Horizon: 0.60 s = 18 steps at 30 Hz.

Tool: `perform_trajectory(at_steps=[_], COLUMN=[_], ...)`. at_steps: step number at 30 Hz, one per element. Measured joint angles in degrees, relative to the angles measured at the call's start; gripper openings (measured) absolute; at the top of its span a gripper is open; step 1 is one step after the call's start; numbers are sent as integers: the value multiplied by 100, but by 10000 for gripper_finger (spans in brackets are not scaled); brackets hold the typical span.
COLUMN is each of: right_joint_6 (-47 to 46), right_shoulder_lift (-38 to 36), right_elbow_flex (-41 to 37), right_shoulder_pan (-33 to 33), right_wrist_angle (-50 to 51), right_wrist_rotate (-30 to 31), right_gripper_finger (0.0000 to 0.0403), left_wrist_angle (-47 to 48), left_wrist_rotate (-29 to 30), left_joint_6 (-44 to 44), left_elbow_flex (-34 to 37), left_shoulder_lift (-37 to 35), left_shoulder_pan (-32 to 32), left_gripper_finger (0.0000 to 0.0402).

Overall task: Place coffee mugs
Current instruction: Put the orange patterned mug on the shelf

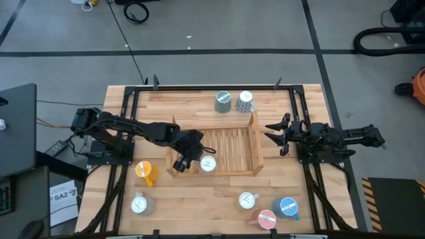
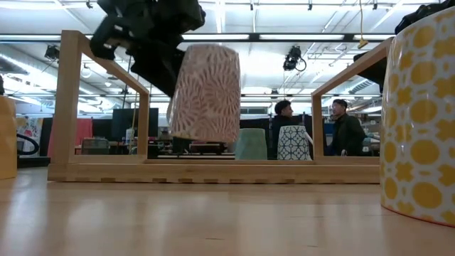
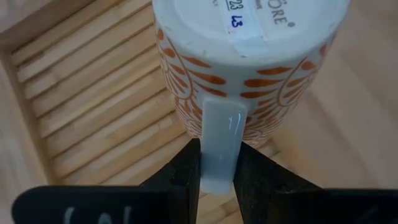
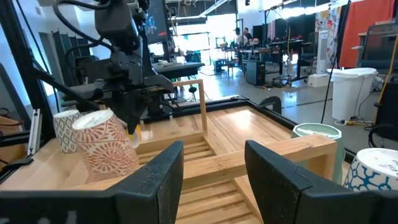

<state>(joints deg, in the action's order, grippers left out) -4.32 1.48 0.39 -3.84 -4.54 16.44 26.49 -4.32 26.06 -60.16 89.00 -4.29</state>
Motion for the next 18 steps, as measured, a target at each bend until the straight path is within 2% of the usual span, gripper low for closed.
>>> perform_trajectory(at_steps=[4, 18], right_joint_6=[1, 0], right_shoulder_lift=[0, 42], right_elbow_flex=[2, 2], right_shoulder_pan=[1, 0], right_wrist_angle=[-2, 8], right_wrist_rotate=[-2, -2], right_gripper_finger=[177, 177], left_wrist_angle=[-31, -32], left_wrist_rotate=[103, 93], left_joint_6=[253, 120], left_elbow_flex=[0, 2], left_shoulder_lift=[80, 500], left_shoulder_pan=[58, 254], left_gripper_finger=[82, 82])
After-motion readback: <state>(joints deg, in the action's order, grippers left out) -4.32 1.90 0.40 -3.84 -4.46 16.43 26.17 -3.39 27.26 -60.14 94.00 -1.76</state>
